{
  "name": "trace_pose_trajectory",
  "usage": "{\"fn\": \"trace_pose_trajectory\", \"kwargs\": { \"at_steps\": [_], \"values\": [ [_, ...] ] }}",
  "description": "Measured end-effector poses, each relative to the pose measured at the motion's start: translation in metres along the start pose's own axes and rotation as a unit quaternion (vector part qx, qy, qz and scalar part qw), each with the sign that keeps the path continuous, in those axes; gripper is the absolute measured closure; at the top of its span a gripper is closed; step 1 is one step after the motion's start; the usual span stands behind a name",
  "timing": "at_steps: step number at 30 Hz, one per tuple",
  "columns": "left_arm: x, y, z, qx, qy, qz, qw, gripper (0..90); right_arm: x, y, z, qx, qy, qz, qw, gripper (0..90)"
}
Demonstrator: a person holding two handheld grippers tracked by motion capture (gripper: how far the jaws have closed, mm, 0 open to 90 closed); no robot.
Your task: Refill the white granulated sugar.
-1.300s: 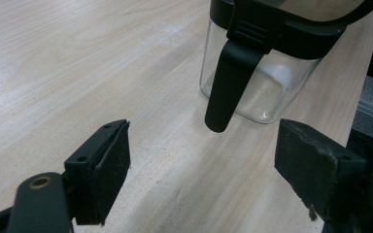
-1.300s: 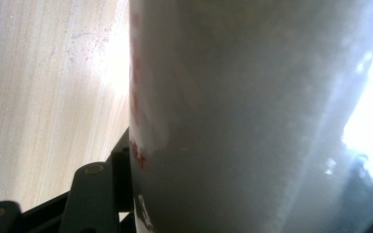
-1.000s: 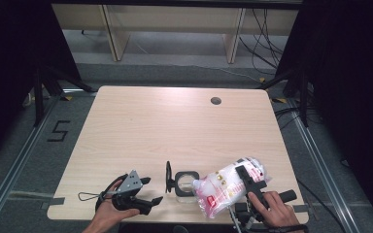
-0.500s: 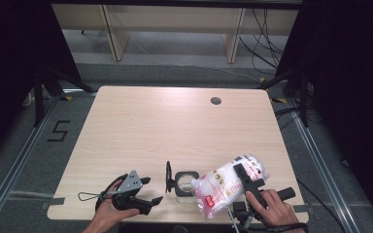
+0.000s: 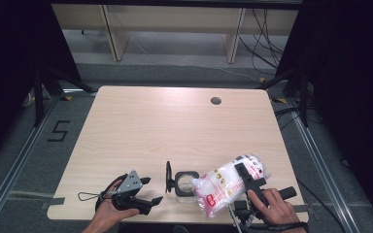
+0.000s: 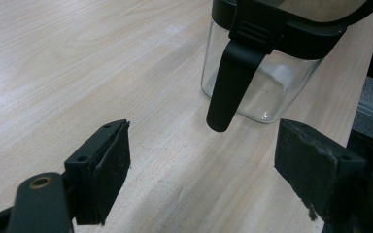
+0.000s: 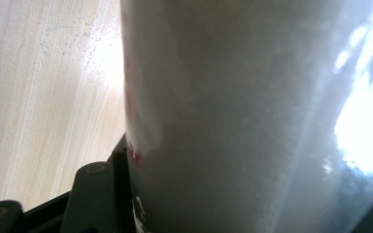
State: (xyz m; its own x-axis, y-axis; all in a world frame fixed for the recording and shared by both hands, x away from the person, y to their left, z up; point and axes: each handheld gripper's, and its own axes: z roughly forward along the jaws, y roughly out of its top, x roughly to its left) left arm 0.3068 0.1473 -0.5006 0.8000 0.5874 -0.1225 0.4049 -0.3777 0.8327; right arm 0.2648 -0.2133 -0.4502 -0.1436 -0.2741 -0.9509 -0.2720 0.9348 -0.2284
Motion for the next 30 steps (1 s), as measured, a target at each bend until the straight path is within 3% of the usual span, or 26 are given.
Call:
{"fn": "trace_pose_trajectory", "kwargs": {
  "at_steps": [1, 3, 6, 10, 11, 12, 13, 15, 19, 21, 22, 24, 28, 30],
  "values": [
    [0.0001, 0.0001, -0.0001, 0.001, -0.001, 0.000, 1.0000, 20.2, 0.0011, 0.0000, -0.0001, 0.000, 0.003, 0.009, 1.0000, 42.4],
    [0.0002, 0.0001, -0.0002, 0.000, 0.000, 0.000, 1.0000, 20.2, -0.0009, 0.0006, -0.0003, -0.003, 0.000, 0.000, 1.0000, 42.4],
    [0.0017, 0.0005, -0.0010, 0.000, 0.004, 0.017, 0.9998, 20.3, 0.0005, 0.0007, -0.0015, 0.000, 0.001, 0.011, 0.9999, 42.4],
    [0.0017, 0.0006, -0.0007, -0.001, -0.001, 0.015, 0.9999, 20.3, -0.0032, -0.0003, -0.0025, 0.002, 0.002, 0.000, 1.0000, 42.5],
    [0.0006, 0.0001, -0.0009, 0.003, 0.000, 0.003, 1.0000, 20.3, -0.0032, -0.0003, -0.0025, 0.002, 0.002, 0.000, 1.0000, 42.5],
    [0.0009, 0.0002, -0.0010, 0.005, 0.001, 0.006, 1.0000, 20.3, -0.0031, -0.0009, -0.0022, -0.005, -0.007, 0.001, 1.0000, 42.5],
    [0.0011, 0.0002, -0.0011, 0.006, 0.001, 0.008, 0.9999, 20.4, -0.0045, -0.0007, -0.0026, -0.003, -0.001, -0.004, 1.0000, 42.5],
    [0.0013, 0.0002, -0.0013, 0.008, 0.002, 0.010, 0.9999, 20.4, -0.0021, -0.0013, -0.0033, 0.002, 0.002, 0.010, 0.9999, 42.5],
    [0.0000, 0.0000, -0.0010, 0.004, 0.001, 0.007, 1.0000, 20.4, -0.0024, -0.0021, -0.0031, -0.001, -0.003, 0.004, 1.0000, 42.5],
    [0.0000, 0.0000, -0.0010, 0.004, 0.002, 0.007, 1.0000, 20.4, -0.0006, -0.0025, -0.0032, 0.002, -0.003, 0.013, 0.9999, 42.5],
    [-0.0003, -0.0001, -0.0009, 0.003, 0.004, 0.007, 1.0000, 20.4, -0.0019, -0.0024, -0.0033, 0.002, -0.003, 0.002, 1.0000, 42.5],
    [0.0000, 0.0000, -0.0010, 0.005, 0.001, 0.007, 1.0000, 20.4, -0.0024, -0.0024, -0.0037, 0.002, -0.003, 0.003, 1.0000, 42.6],
    [0.0014, 0.0005, -0.0011, 0.004, 0.000, 0.020, 0.9998, 20.4, -0.0030, -0.0023, -0.0041, -0.001, -0.007, 0.008, 0.9999, 42.6],
    [-0.0002, -0.0001, -0.0010, 0.005, 0.001, 0.006, 1.0000, 20.5, -0.0022, -0.0025, -0.0047, 0.001, -0.007, 0.015, 0.9999, 42.6]
  ]
}}
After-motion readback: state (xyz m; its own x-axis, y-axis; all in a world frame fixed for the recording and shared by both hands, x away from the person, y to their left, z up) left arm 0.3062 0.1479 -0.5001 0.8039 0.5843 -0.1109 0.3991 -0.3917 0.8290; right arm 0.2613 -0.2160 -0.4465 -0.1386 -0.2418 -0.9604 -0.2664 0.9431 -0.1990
